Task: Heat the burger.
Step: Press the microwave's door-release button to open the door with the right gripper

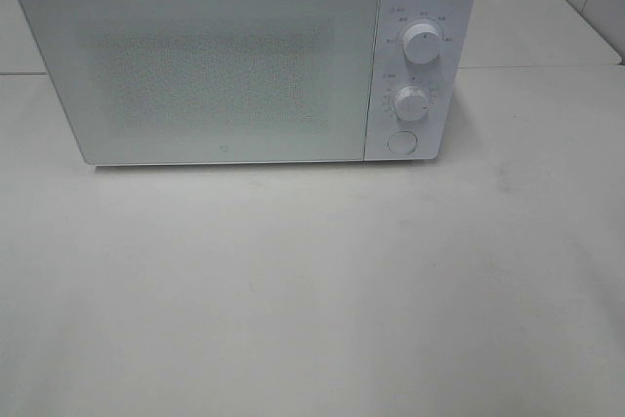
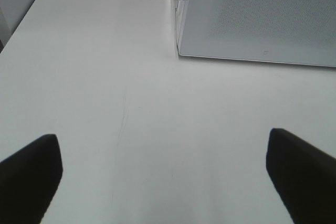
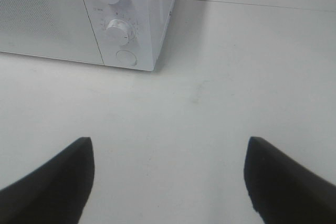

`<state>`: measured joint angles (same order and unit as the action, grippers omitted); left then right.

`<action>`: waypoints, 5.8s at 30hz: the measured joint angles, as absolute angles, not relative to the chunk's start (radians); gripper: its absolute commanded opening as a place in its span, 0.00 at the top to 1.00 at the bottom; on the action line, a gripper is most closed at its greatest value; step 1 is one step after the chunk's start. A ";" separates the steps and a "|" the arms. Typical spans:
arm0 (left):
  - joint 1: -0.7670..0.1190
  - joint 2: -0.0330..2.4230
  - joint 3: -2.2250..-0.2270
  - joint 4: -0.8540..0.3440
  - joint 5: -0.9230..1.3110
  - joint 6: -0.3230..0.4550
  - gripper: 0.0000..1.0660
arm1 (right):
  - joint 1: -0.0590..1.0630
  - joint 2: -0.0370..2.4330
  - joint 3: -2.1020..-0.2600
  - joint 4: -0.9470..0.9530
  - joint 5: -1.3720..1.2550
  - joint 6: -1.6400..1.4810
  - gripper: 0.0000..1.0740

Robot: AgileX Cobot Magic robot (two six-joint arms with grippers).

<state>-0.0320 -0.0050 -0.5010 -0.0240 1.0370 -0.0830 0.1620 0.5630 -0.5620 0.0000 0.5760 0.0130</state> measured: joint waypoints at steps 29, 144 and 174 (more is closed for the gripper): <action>-0.032 -0.005 -0.501 -0.024 1.037 -0.083 0.08 | 0.162 1.215 -0.471 0.000 -0.244 0.029 0.30; -0.032 -0.005 -0.501 -0.022 1.037 -0.083 0.08 | 0.617 1.991 -0.679 0.713 -0.939 1.347 1.00; -0.032 -0.005 -0.501 -0.021 1.037 -0.083 0.08 | 0.541 2.155 -0.860 0.692 -0.924 1.329 1.00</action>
